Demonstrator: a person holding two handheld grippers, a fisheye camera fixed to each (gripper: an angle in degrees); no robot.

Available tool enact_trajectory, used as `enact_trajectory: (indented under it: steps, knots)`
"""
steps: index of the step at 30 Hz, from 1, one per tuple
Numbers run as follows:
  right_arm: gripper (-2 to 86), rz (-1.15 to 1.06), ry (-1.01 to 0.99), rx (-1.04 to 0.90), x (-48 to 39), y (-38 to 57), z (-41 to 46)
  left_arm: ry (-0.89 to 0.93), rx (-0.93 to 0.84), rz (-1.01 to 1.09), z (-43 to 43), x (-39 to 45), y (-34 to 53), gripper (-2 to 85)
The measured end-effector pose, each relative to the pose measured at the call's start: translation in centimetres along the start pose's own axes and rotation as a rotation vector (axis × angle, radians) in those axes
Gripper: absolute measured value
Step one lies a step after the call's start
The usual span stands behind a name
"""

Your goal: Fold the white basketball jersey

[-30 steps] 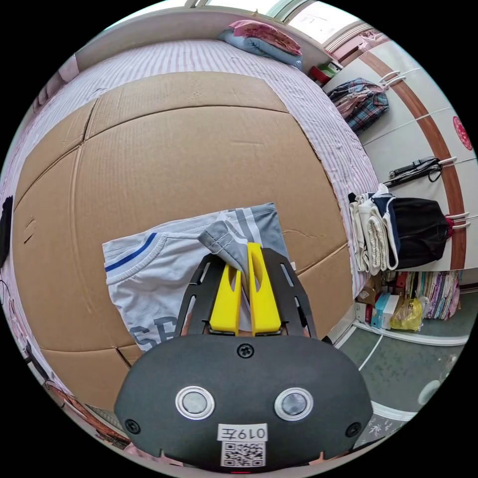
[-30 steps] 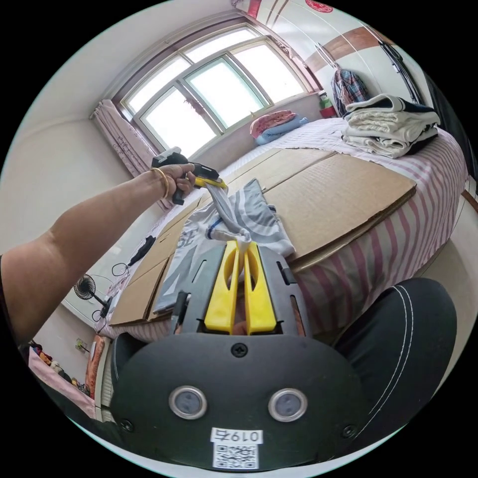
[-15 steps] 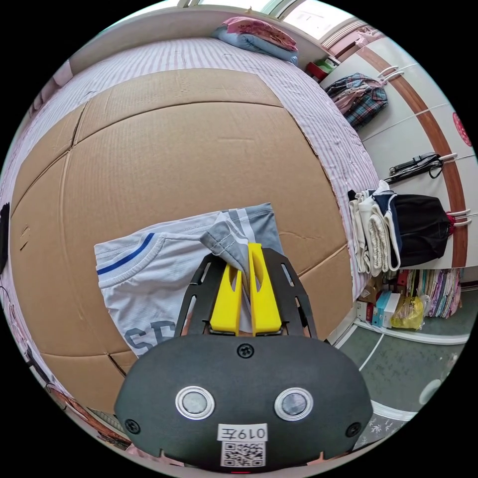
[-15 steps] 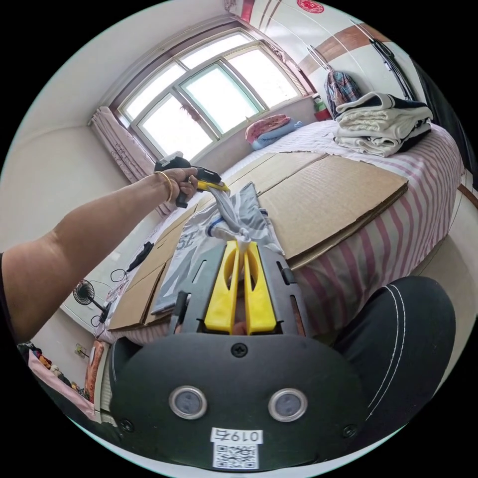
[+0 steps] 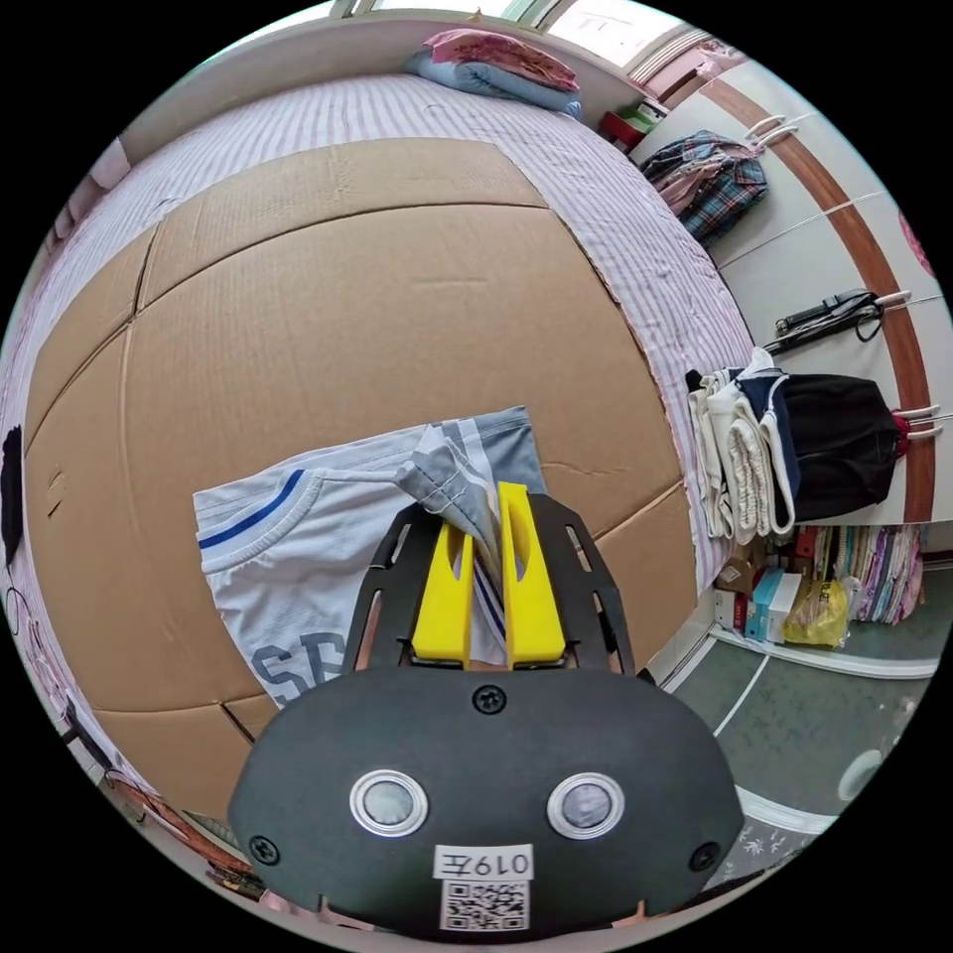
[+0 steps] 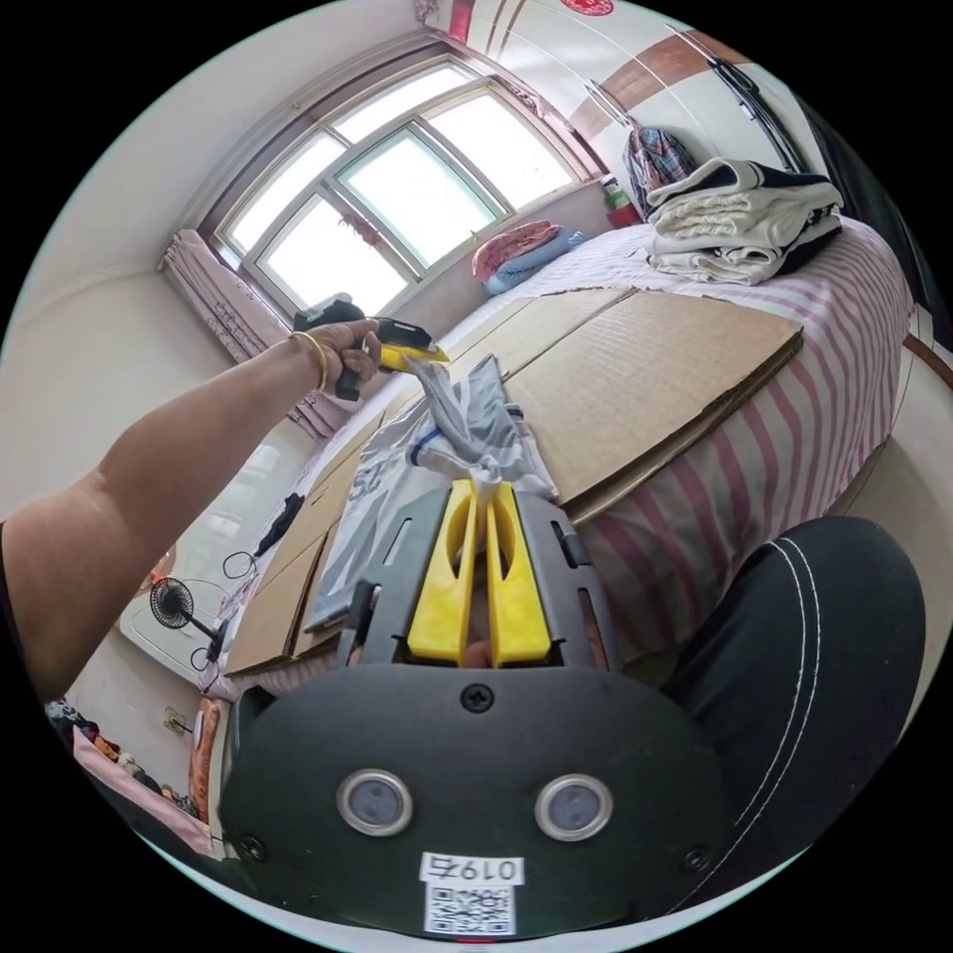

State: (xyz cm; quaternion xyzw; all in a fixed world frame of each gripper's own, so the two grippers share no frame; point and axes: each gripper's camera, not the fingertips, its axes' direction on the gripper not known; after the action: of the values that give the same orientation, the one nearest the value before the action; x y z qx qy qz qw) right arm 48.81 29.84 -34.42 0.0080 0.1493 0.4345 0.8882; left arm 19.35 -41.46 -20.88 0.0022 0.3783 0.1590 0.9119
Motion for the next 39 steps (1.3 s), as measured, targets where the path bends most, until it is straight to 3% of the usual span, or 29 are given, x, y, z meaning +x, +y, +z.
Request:
enact_trajectory:
  steps: [8,13,22,27,31,34,39]
  knots:
    - [-0.5,0.098,-0.072,0.009,-0.1,-0.2,-1.5,0.156,-0.041,-0.04,-0.1,0.5,-2.4,13.8]
    - [-0.5,0.152,-0.119,0.012,-0.3,0.1,-1.9,0.11,-0.077,-0.053,-0.7,1.6,-3.6,12.1]
    - [-0.3,0.178,-0.121,-0.002,-2.5,1.5,-1.7,-0.225,-0.191,0.098,-0.5,7.4,-4.7,8.7]
    - [0.0,0.043,0.014,-0.007,-6.4,2.4,-1.7,-0.495,-0.222,0.228,1.5,10.8,-3.5,7.6]
    - [1.8,-0.027,0.152,0.025,-9.4,4.0,-1.8,-0.423,-0.193,0.218,1.1,10.3,-3.0,8.3]
    - [4.3,0.005,0.15,0.0,-9.3,4.8,-1.5,-0.341,-0.189,0.188,0.4,8.8,-2.8,9.4]
    - [8.4,-0.089,0.216,0.049,-11.4,5.6,-2.3,-0.096,-0.152,0.126,-1.3,5.2,-1.9,10.9]
